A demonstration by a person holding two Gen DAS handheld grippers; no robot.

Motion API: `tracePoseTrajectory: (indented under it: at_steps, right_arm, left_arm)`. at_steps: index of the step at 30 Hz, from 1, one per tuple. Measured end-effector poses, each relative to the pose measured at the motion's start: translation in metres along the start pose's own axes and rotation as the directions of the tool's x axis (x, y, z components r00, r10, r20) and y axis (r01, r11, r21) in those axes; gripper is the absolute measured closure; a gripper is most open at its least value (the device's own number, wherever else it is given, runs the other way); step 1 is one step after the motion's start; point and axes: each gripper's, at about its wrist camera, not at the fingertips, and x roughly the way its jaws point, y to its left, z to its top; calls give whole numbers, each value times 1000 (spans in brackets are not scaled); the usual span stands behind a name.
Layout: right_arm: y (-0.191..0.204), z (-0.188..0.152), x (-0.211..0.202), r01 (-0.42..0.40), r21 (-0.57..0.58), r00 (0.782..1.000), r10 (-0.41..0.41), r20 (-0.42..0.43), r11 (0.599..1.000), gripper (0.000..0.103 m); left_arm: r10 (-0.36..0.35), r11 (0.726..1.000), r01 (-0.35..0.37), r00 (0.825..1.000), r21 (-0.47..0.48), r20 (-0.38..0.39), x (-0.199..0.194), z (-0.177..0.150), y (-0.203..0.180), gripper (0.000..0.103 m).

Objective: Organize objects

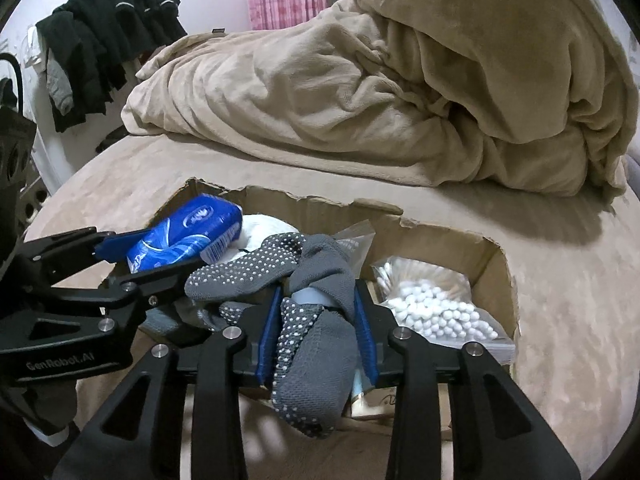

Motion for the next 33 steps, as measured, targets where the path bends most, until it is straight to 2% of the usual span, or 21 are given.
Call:
tracePoseTrajectory:
  at_steps: [3, 5, 7, 8, 14, 22, 28, 33]
  right_arm:
    - [-1, 1, -5, -11, 12, 1000, 11, 5, 1000, 58]
    - [0, 3, -10, -17, 14, 1000, 17, 16, 1000, 44]
    - [1, 4, -16, -6, 17, 1000, 5, 28, 1000, 37]
    - [0, 5, -19, -10, 24, 999, 9, 34, 1000, 34]
    - [-1, 4, -45, -10, 56, 997, 6, 73, 998, 34]
    - [8, -7, -105, -25, 93, 991, 12, 130, 995, 33]
    - [17, -21, -139, -41, 112, 989, 25, 143, 993, 33]
    - [20, -40, -161, -14, 130, 988, -7, 154, 991, 33]
  left_arm:
    - [8, 1000, -8, 1000, 13, 19, -9, -1, -4, 39]
    - [9, 1000, -9, 999, 9, 39, -17, 1, -5, 36]
    - [7, 1000, -8, 999, 2, 53, -24, 3, -5, 28]
    - [4, 1000, -3, 998, -4, 63, -30, 4, -5, 28]
    - [3, 1000, -1, 997, -22, 79, -58, -2, -6, 27]
    - [20, 999, -15, 990, -37, 140, -119, -14, -10, 27]
    - [20, 999, -13, 988, -42, 155, -153, -35, -20, 21]
    - [21, 999, -16, 989, -40, 149, -169, -58, -24, 17]
